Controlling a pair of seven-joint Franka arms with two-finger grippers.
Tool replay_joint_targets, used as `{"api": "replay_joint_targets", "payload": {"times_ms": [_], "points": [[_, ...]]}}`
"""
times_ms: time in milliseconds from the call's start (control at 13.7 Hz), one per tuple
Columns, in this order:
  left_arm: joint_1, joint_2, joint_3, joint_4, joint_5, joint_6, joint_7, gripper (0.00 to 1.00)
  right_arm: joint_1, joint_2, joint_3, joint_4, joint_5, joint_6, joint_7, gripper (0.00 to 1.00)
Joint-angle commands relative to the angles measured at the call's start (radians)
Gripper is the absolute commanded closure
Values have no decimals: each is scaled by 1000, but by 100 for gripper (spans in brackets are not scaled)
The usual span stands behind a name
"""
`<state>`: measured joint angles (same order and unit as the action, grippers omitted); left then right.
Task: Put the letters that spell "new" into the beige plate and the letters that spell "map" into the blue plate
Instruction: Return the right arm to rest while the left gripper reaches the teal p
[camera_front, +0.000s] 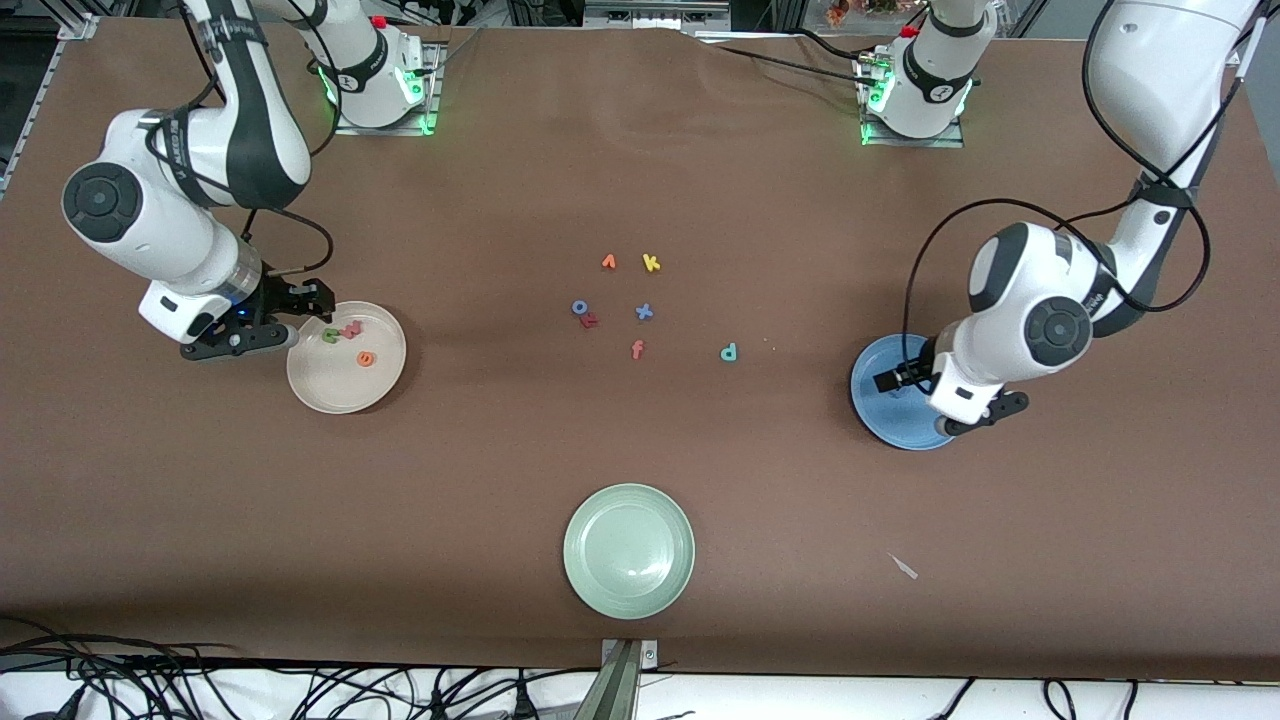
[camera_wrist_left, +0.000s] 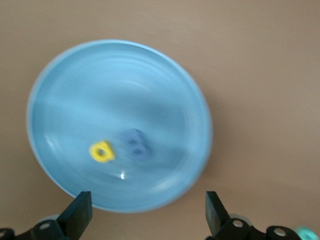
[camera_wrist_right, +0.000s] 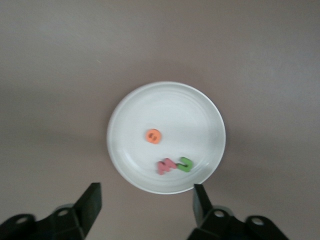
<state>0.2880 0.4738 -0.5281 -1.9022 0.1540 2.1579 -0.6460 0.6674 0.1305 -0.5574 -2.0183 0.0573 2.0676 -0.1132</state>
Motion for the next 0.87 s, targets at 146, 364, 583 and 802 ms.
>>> {"api": "replay_joint_targets", "payload": {"times_ms": [146, 364, 583, 802], "points": [[-48, 0, -89, 38, 27, -32, -17, 0, -2, -9, 13, 324, -2, -363, 32, 6], [-197, 42, -69, 84, 27, -12, -186, 0, -2, -11, 14, 414, -4, -466, 33, 2], [-250, 89, -73, 91, 83, 13, -261, 0, -2, -9, 17, 414, -22, -462, 33, 1], [-291, 132, -76, 91, 130, 88, -62, 0, 3, -3, 24, 423, -21, -449, 35, 0]]}}
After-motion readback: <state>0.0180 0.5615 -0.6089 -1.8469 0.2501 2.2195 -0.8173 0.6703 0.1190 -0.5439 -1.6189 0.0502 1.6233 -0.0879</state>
